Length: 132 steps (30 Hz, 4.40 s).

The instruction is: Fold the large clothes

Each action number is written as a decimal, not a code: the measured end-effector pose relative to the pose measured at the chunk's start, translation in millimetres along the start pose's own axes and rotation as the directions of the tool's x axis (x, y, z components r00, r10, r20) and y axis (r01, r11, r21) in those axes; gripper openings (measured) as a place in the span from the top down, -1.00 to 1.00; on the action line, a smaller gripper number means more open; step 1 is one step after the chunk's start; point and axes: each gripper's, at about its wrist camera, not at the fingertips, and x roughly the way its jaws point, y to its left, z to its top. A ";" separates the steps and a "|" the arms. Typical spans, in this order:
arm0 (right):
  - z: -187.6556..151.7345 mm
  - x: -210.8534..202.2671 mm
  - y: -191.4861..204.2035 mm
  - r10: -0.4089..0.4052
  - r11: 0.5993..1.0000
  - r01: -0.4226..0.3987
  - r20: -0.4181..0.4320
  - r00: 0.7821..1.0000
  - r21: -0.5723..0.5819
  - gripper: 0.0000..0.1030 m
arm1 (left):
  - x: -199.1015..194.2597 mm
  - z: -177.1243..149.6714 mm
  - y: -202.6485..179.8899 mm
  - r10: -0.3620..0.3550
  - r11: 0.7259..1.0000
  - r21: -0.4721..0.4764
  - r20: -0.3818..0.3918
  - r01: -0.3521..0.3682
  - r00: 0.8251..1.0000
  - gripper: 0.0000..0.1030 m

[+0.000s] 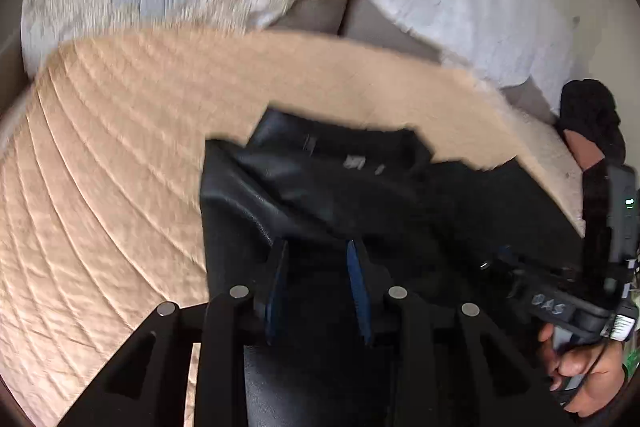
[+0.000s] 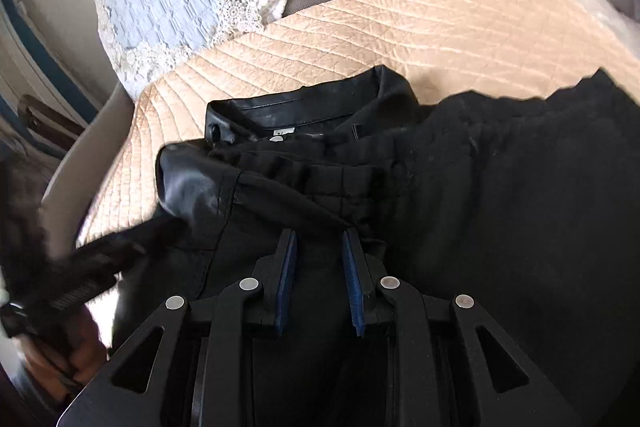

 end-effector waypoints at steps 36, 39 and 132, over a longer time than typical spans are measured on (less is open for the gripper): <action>-99.3 -107.2 37.6 0.030 0.992 -0.016 0.110 0.993 -0.125 0.49 | -96.7 -87.7 -14.0 -0.012 1.000 -0.016 0.075 0.013 0.997 0.37; -102.8 -99.8 25.9 0.026 0.995 -0.018 0.078 0.997 -0.100 0.40 | -98.5 -83.2 -22.9 -0.008 1.000 0.009 0.098 0.007 0.995 0.37; -121.7 -195.3 -203.5 -0.124 0.727 -0.162 0.359 0.925 0.667 0.60 | 9.6 -36.9 -122.2 0.114 0.970 0.205 0.091 -0.131 0.989 0.05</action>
